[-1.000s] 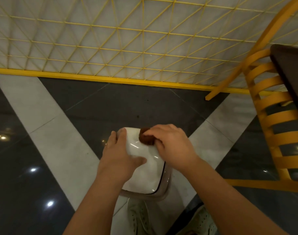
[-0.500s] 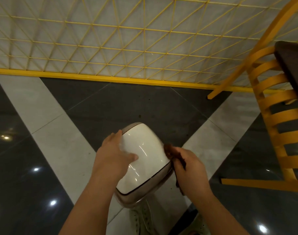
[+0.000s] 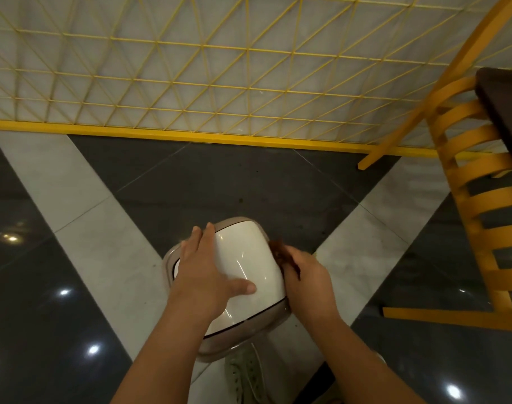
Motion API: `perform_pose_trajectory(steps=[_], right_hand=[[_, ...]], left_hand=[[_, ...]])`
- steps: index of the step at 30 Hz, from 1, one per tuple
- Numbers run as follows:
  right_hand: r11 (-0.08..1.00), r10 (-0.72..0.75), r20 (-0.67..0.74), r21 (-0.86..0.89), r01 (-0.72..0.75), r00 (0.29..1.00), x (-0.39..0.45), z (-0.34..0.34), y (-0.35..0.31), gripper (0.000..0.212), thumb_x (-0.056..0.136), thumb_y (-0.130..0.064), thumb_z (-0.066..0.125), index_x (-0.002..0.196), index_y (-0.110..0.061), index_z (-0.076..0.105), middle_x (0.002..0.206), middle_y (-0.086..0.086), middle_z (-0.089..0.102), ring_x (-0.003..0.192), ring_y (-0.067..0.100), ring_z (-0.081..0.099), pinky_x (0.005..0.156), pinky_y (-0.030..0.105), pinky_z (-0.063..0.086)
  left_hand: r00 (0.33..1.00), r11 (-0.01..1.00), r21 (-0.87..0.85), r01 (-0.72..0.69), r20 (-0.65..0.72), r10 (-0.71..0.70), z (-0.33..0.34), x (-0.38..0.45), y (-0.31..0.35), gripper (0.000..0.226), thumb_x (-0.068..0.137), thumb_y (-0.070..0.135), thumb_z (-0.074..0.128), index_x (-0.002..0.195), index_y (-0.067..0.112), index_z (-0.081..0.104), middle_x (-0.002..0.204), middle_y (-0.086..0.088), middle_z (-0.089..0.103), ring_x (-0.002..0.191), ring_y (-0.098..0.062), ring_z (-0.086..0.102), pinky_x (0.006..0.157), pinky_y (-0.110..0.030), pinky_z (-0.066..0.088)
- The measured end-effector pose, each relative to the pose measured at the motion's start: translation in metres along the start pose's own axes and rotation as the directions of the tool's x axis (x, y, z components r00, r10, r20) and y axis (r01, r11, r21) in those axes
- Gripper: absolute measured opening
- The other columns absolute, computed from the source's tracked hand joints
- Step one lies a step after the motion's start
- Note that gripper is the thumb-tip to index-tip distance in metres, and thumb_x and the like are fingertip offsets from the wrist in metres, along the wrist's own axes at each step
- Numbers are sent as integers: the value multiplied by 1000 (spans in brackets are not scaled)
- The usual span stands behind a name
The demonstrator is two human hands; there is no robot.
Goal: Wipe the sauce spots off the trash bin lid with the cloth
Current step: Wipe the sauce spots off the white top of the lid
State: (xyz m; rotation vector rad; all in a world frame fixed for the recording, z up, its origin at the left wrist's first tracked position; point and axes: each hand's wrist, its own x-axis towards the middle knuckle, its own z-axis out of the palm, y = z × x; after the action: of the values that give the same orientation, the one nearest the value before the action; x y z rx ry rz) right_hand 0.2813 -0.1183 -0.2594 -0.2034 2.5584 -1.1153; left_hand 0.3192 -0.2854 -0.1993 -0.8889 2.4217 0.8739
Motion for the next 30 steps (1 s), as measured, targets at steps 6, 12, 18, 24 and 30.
perform_pose_trajectory(steps=[6,12,18,24,30], right_hand=[[972,-235,-150,-21,234,960,-49,-7,-9,43,90,-8,54,116,-42,58,115,-20,58,107,0,51,95,17,40],[930,-359,-10,-92,356,933,30,-2,-54,39,86,-10,45,115,-25,66,116,-4,65,107,14,54,96,21,40],[996,58,107,59,-65,993,38,-6,-21,30,97,-16,47,117,-31,64,105,-7,68,92,7,61,77,13,43],[992,-122,-45,-9,122,991,-17,-14,-32,33,93,-14,51,117,-33,64,112,-15,62,104,2,54,92,18,45],[818,-489,87,-300,491,868,24,-8,-78,37,75,-6,61,107,-22,71,110,1,66,99,24,56,83,36,52]], left_hand=[[1000,1000,27,0,4,0,1,3,-1,133,57,48,87,154,27,-2,163,5,-4,150,-22,1,117,-42,17],[999,999,-22,-35,-24,35,2,0,-4,132,58,47,86,155,26,0,163,5,-3,150,-18,0,117,-37,14],[999,999,-1,-33,0,33,-1,-1,-2,127,64,50,83,154,28,-3,163,6,-5,150,-21,0,118,-42,16],[999,999,-4,-50,-4,50,1,2,-2,129,61,49,85,154,27,-2,163,5,-4,150,-19,-2,118,-39,14],[990,989,-112,-99,-110,87,11,-1,-5,130,55,51,87,155,25,8,163,5,8,149,-14,4,119,-33,11]])
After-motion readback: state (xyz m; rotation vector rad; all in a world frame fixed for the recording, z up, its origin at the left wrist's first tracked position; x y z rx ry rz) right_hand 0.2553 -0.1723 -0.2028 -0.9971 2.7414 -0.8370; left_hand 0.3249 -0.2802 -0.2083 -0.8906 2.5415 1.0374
